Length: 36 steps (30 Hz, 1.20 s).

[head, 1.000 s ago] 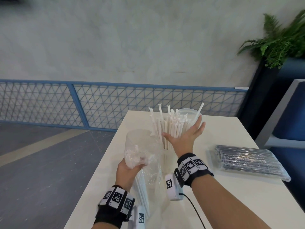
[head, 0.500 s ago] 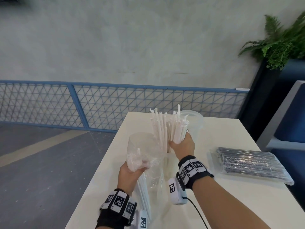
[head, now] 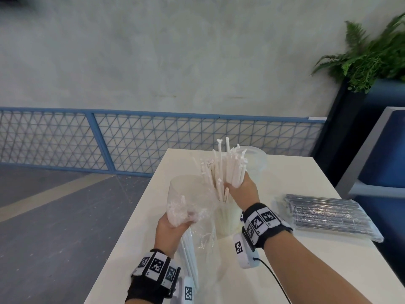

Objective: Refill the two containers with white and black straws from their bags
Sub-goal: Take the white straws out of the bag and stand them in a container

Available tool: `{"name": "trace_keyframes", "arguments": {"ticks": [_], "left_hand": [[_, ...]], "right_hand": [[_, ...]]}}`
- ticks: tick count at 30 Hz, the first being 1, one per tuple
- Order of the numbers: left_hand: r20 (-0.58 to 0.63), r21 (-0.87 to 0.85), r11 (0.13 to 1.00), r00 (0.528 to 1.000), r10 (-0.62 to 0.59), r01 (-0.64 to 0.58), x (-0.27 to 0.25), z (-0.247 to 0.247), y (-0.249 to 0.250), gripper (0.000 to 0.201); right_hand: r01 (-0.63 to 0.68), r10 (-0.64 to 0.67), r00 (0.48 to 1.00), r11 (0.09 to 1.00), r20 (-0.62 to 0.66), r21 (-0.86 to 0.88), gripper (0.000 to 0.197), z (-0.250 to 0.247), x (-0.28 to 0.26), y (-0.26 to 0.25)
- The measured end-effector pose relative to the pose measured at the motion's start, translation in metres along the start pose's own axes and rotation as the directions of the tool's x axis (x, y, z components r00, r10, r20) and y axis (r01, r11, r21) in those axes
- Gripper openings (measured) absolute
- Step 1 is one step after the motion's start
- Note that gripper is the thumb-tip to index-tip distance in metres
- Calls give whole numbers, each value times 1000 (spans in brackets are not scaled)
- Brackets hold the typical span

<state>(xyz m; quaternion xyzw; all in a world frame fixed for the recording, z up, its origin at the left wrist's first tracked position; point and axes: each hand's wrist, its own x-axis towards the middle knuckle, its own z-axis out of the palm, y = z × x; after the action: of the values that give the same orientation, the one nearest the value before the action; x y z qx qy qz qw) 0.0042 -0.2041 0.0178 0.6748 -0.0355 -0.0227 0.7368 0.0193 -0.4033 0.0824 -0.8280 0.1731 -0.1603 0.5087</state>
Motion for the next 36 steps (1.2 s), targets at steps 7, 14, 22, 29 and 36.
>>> {"name": "trace_keyframes", "arguments": {"ticks": [7, 14, 22, 29, 36], "left_hand": [[21, -14, 1000, 1000, -24, 24, 1, -3, -3, 24], [59, 2, 1000, 998, -21, 21, 1, 2, -3, 21], [219, 78, 997, 976, 9, -27, -1, 2, -5, 59], [353, 242, 964, 935, 15, -107, -1, 8, 2, 113], [357, 205, 978, 933, -36, -41, -3, 5, -5, 108]], "right_hand": [[368, -318, 845, 929, -430, 36, 65, -5, -19, -12], [584, -564, 807, 806, 174, -94, 14, 19, -65, -14], [433, -328, 816, 893, 476, -127, 37, 34, -70, -7], [300, -285, 841, 953, 460, 43, 72, 52, -86, -5], [119, -146, 898, 989, 415, 90, 59, 57, -89, 3]]}}
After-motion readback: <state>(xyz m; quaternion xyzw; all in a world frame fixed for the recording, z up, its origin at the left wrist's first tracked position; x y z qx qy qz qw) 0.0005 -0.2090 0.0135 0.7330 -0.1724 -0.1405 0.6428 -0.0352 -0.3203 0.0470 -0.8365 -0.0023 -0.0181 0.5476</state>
